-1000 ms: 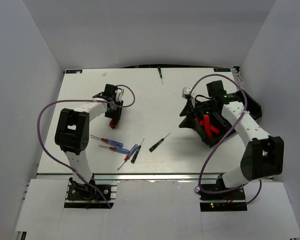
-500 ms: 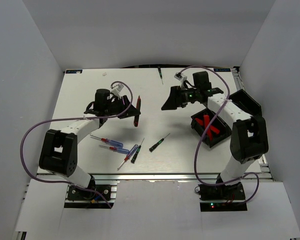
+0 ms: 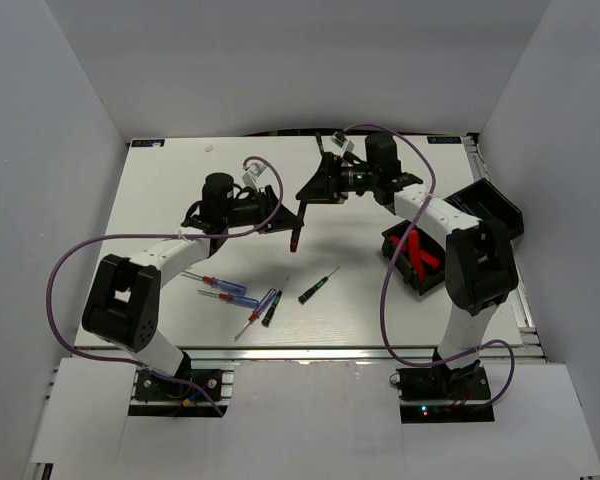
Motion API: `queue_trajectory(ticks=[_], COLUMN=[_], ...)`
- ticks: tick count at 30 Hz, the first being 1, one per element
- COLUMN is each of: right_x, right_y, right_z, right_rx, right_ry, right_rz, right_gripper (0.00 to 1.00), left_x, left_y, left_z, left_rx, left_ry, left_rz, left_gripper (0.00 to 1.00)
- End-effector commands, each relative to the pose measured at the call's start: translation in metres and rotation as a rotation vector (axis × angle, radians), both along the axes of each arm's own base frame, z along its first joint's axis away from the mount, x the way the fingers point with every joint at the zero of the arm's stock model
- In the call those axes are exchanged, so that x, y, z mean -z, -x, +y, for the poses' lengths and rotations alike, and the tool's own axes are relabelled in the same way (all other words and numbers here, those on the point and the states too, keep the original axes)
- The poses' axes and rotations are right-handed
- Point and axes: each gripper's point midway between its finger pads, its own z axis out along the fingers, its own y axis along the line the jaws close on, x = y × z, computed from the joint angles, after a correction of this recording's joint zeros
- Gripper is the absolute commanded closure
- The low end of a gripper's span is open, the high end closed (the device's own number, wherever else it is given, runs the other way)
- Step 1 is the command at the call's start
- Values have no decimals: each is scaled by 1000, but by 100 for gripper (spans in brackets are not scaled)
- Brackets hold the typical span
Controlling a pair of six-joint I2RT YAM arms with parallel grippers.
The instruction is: Sort the tools into containers
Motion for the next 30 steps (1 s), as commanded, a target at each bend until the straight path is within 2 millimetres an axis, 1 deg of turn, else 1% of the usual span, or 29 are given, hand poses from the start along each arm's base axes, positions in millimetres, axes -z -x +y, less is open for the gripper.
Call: queue_trajectory(ticks=[1, 4, 6, 9, 12, 13, 15, 16, 18, 19, 21, 22, 24, 25, 26, 27, 29, 30], right_x=[-24, -24, -30, -37, -39, -41, -41, -41, -41, -42, -43, -44, -47, -48, -51, -51, -55, -52], right_y=[4, 7, 8, 10, 14, 14, 15, 16, 18, 18, 20, 21, 22, 22, 22, 21, 16, 15], right_z=[13, 16, 17, 17, 17, 17, 16, 17, 16, 16, 14, 14, 13, 13, 12, 10, 3, -1], right_rx=[-29, -43, -50, -63, -74, -75, -72, -69, -68, -67, -70, -75, -79, -81, -81, -78, -70, -63], right_ry=[-61, -73, -92, -123, -132, -136, -139, -139, -139, -140, -144, -146, -153, -154, -155, -154, -146, -128], right_rz=[-33, -35, -52, -55, -57, -61, -50, -46, -34, -34, -38, -41, -52, -56, -70, -74, -121, -121], right_gripper=[11, 11, 12, 16, 27, 34, 43, 57, 67, 76, 84, 93, 99, 100, 100, 100, 100, 100], left_x=[-31, -38, -44, -49, -53, -52, -54, -54, -54, -55, -56, -56, -57, -58, -58, -64, -65, -65], left_y=[-1, -1, -1, -1, -2, -3, -4, -4, -5, -6, -6, -8, -7, -8, -11, -9, -11, -11], left_z=[-8, -10, -11, -12, -12, -13, -13, -13, -14, -14, -13, -12, -12, -11, -9, -7, 0, 3], left_rx=[43, 49, 53, 58, 56, 55, 53, 53, 52, 47, 35, 24, 18, 8, -18, -32, -57, -67], left_ry=[58, 71, 83, 96, 108, 110, 116, 117, 119, 121, 125, 127, 129, 129, 124, 126, 119, 118], left_rz=[-75, -82, -93, -95, -99, -94, -95, -94, -92, -91, -85, -76, -75, -76, -83, -102, -126, -131], left_gripper=[93, 93, 93, 93, 92, 92, 92, 90, 89, 86, 78, 68, 56, 49, 34, 28, 21, 19])
